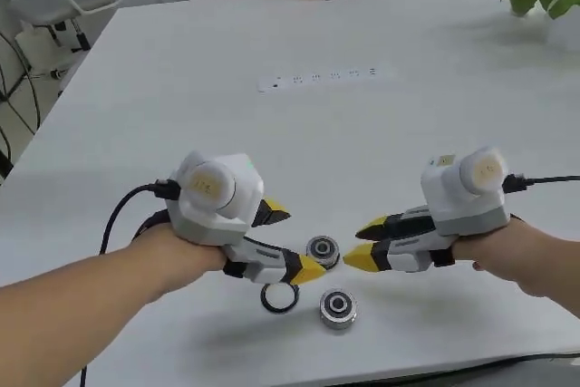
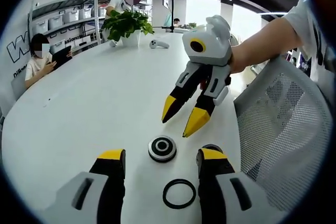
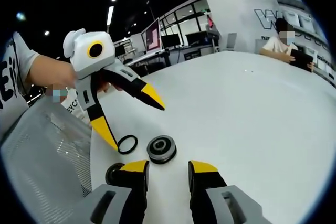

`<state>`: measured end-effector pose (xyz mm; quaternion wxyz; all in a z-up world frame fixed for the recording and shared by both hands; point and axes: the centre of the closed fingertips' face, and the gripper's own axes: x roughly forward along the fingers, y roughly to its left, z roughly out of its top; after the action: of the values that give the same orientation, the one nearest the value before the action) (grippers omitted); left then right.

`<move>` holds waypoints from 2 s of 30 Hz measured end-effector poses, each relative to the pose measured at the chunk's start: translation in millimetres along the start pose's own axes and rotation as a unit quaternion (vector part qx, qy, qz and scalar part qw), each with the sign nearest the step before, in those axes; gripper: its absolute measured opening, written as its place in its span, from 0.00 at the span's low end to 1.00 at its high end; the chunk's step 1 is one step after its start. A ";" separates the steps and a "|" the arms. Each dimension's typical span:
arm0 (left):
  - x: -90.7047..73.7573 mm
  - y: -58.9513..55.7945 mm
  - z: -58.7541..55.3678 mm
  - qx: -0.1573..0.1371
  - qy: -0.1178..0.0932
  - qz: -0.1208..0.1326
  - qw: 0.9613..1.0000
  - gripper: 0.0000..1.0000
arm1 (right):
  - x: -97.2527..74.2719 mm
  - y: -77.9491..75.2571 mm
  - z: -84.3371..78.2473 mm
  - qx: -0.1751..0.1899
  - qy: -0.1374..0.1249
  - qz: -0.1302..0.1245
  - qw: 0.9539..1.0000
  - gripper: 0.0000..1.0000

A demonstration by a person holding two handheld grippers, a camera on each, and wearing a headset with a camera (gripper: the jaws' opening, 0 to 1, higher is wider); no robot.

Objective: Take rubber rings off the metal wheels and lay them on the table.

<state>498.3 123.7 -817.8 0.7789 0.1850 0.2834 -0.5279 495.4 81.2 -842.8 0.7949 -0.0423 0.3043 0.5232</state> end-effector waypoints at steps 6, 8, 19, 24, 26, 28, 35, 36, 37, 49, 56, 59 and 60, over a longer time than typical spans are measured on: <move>4.1 -2.8 -1.7 -0.002 0.001 -0.005 1.000 0.47 | 4.7 3.3 -3.3 -0.011 0.008 0.006 1.000 0.27; 5.9 -3.3 -2.7 -0.004 0.003 -0.007 1.000 0.45 | 6.1 4.3 -5.0 -0.015 0.012 0.008 1.000 0.26; 12.9 -6.9 -4.1 -0.007 0.007 -0.017 1.000 0.32 | 11.2 7.5 -5.3 -0.027 0.016 0.013 0.999 0.24; 16.2 -7.6 -5.5 -0.009 0.010 -0.017 1.000 0.29 | 13.1 7.5 -5.3 -0.033 0.017 0.010 0.999 0.21; 17.4 -8.9 -5.2 -0.010 0.009 -0.019 1.000 0.27 | 13.6 7.5 -5.4 -0.032 0.016 0.010 0.999 0.21; 18.3 -10.0 -4.7 -0.007 0.010 -0.020 1.000 0.25 | 14.1 7.8 -5.9 -0.032 0.016 0.011 0.999 0.21; 22.2 -10.2 -4.7 -0.006 0.014 -0.023 1.000 0.21 | 14.4 7.0 -7.2 -0.033 0.016 0.010 0.999 0.21; 22.5 -9.8 -4.5 -0.007 0.014 -0.022 1.000 0.20 | 14.2 7.1 -7.3 -0.032 0.016 0.010 0.999 0.21; 22.9 -8.9 -4.3 -0.007 0.014 -0.021 1.000 0.19 | 14.1 7.2 -7.3 -0.032 0.015 0.010 0.999 0.21; 28.0 -4.1 -5.2 -0.009 0.022 -0.015 1.000 0.13 | 13.6 5.4 -6.5 -0.029 0.011 0.008 0.999 0.21; 30.5 -2.0 -4.4 -0.005 0.025 -0.007 1.000 0.09 | 14.0 6.1 -5.9 -0.030 0.009 0.009 0.999 0.21; 31.5 -1.3 -4.8 0.000 0.026 -0.002 1.000 0.08 | 14.7 6.6 -5.4 -0.032 0.009 0.010 0.999 0.21; 31.7 -1.4 -5.0 0.003 0.027 -0.001 1.000 0.08 | 15.0 6.7 -5.2 -0.032 0.009 0.010 0.999 0.21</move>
<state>504.7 103.4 -841.8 0.7697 0.2010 0.3028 -0.5248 491.3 94.2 -853.3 0.7851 -0.0695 0.2949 0.5402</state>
